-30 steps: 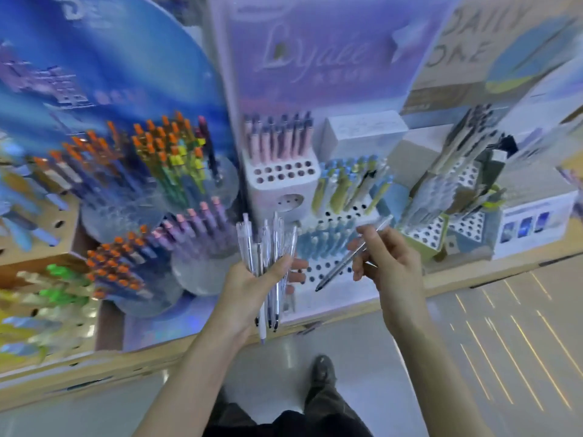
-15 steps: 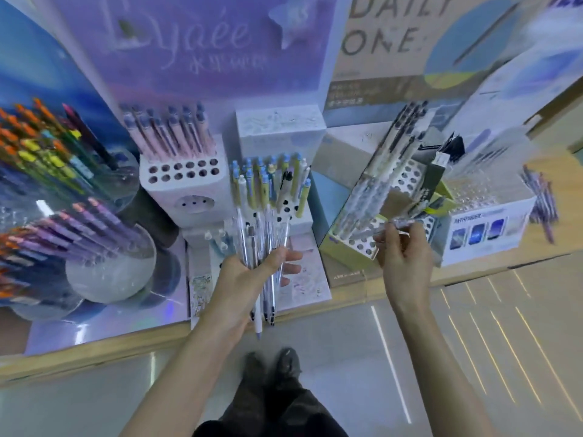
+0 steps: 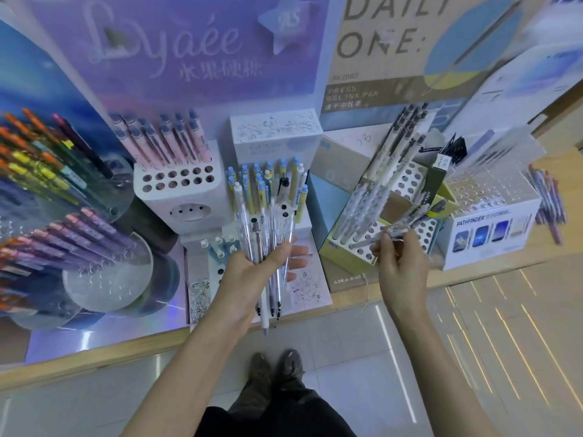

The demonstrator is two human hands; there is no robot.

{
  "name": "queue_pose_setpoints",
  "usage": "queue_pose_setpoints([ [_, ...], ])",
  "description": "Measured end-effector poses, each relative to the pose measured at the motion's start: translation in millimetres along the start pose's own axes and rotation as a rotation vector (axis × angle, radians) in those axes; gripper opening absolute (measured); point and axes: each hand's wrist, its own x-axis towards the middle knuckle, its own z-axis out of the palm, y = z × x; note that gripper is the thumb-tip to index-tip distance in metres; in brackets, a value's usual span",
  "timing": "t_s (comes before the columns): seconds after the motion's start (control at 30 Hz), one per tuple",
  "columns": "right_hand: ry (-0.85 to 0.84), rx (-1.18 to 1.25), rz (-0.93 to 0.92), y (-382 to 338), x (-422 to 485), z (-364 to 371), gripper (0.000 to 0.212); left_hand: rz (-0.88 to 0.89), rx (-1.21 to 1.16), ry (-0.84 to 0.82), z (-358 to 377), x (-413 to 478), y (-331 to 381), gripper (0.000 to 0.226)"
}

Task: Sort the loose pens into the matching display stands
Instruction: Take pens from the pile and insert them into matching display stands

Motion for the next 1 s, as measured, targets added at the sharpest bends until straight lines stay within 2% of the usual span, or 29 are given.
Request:
queue_pose_setpoints([
  [0.07,-0.085,-0.082,-0.064,0,-1,6,0.018,0.005,-0.004,-0.004,0,0,0,0.014],
  [0.13,-0.1,-0.166,-0.099,0,3,14,0.017,0.008,-0.007,-0.011,1,0,-1,0.016],
  [0.33,-0.008,-0.156,0.015,-3,9,22,0.01,0.004,-0.028,-0.031,2,0,-4,0.016],
  [0.4,0.038,-0.033,0.138,-11,6,21,0.017,0.004,-0.017,-0.049,4,0,-5,0.015],
  [0.47,0.049,-0.009,0.198,-18,4,21,0.026,0.004,-0.007,-0.073,7,1,-6,0.013],
  [0.57,0.102,-0.101,0.135,-34,-9,18,0.03,0.011,0.0,-0.114,11,4,-6,0.015],
  [0.63,0.076,-0.017,0.11,-54,-20,11,0.021,0.017,0.011,-0.168,15,5,-3,0.016],
  [0.73,-0.327,0.33,0.289,-86,-18,0,0.017,0.033,0.018,-0.242,25,5,-2,0.012],
  [0.8,-0.466,0.515,0.353,-93,-13,-5,0.017,0.032,0.016,-0.257,32,6,-1,0.02],
  [1.0,-0.273,0.534,0.204,-70,15,-20,0.019,0.076,0.092,-0.159,56,21,-6,0.021],
])
